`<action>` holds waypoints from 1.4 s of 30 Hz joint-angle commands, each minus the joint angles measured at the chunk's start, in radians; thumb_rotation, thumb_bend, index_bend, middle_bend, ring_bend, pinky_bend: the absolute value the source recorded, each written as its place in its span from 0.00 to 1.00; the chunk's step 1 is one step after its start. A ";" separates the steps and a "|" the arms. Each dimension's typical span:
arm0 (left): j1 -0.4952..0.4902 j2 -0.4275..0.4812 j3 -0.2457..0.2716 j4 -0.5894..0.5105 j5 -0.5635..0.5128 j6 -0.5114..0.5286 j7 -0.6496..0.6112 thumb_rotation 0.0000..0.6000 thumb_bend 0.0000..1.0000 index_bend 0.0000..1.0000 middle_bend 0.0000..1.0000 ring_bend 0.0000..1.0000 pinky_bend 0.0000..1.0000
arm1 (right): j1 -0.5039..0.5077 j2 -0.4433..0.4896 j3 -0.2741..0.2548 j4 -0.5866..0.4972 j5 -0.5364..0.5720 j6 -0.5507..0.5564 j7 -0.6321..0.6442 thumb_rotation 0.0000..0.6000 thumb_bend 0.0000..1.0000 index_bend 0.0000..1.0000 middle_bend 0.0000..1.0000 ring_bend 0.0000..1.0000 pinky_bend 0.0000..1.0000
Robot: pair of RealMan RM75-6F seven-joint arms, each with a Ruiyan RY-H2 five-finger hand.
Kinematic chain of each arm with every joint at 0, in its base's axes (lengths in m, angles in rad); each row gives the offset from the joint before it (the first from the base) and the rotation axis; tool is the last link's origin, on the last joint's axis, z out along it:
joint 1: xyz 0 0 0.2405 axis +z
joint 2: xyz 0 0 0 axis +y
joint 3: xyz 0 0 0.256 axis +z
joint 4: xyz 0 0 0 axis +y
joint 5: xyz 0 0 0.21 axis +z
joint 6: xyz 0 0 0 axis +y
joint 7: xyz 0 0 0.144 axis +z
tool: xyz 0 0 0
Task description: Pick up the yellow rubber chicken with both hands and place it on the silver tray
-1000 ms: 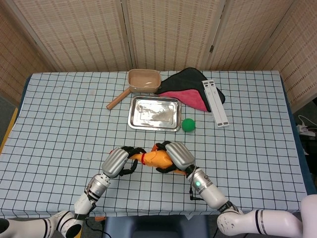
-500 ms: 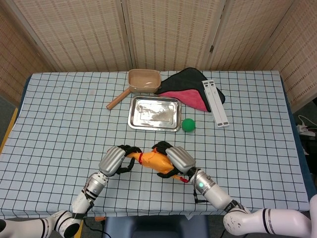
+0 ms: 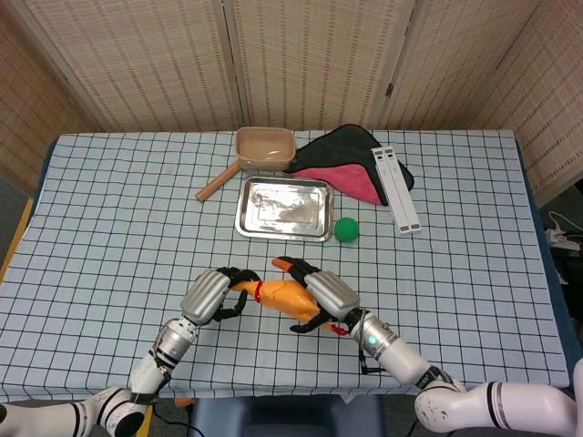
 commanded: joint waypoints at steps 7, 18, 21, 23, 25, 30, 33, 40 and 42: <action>0.003 0.007 0.000 0.002 -0.005 -0.002 -0.008 1.00 0.76 0.76 0.59 0.42 0.46 | -0.024 -0.058 0.012 0.037 -0.057 0.091 0.049 1.00 0.33 0.99 0.76 0.85 1.00; -0.001 0.008 -0.002 0.012 -0.006 -0.010 -0.025 1.00 0.76 0.76 0.59 0.42 0.46 | -0.028 -0.036 -0.011 0.020 -0.068 0.092 0.027 1.00 0.40 0.98 0.80 0.92 1.00; -0.002 0.009 -0.004 0.013 -0.009 -0.010 -0.025 1.00 0.76 0.76 0.59 0.42 0.46 | -0.011 0.007 -0.030 -0.002 -0.047 0.024 0.028 1.00 0.31 0.48 0.52 0.55 0.81; -0.003 0.008 -0.008 0.019 -0.014 -0.013 -0.025 1.00 0.76 0.76 0.59 0.42 0.46 | 0.005 0.040 -0.037 -0.008 -0.039 -0.018 0.016 1.00 0.22 0.13 0.20 0.23 0.51; -0.005 0.007 -0.010 0.031 -0.018 -0.016 -0.023 1.00 0.76 0.76 0.59 0.42 0.46 | 0.003 0.048 -0.032 -0.013 -0.049 -0.004 0.017 1.00 0.14 0.00 0.01 0.02 0.23; -0.007 0.013 -0.023 0.051 -0.043 -0.031 -0.036 1.00 0.77 0.76 0.59 0.42 0.46 | -0.027 0.077 -0.026 -0.034 -0.124 0.054 0.069 1.00 0.05 0.00 0.00 0.00 0.01; -0.011 0.020 -0.037 0.056 -0.069 -0.050 -0.060 1.00 0.76 0.76 0.59 0.42 0.46 | -0.048 0.115 -0.031 -0.057 -0.173 0.085 0.102 1.00 0.04 0.00 0.00 0.00 0.00; -0.043 0.021 -0.078 0.093 -0.125 -0.113 -0.082 1.00 0.77 0.76 0.59 0.42 0.46 | -0.119 0.236 -0.067 -0.106 -0.279 0.171 0.169 1.00 0.03 0.00 0.00 0.00 0.00; -0.071 0.001 -0.105 0.136 -0.153 -0.146 -0.080 1.00 0.77 0.76 0.59 0.42 0.46 | -0.153 0.277 -0.093 -0.111 -0.317 0.212 0.170 1.00 0.03 0.00 0.00 0.00 0.00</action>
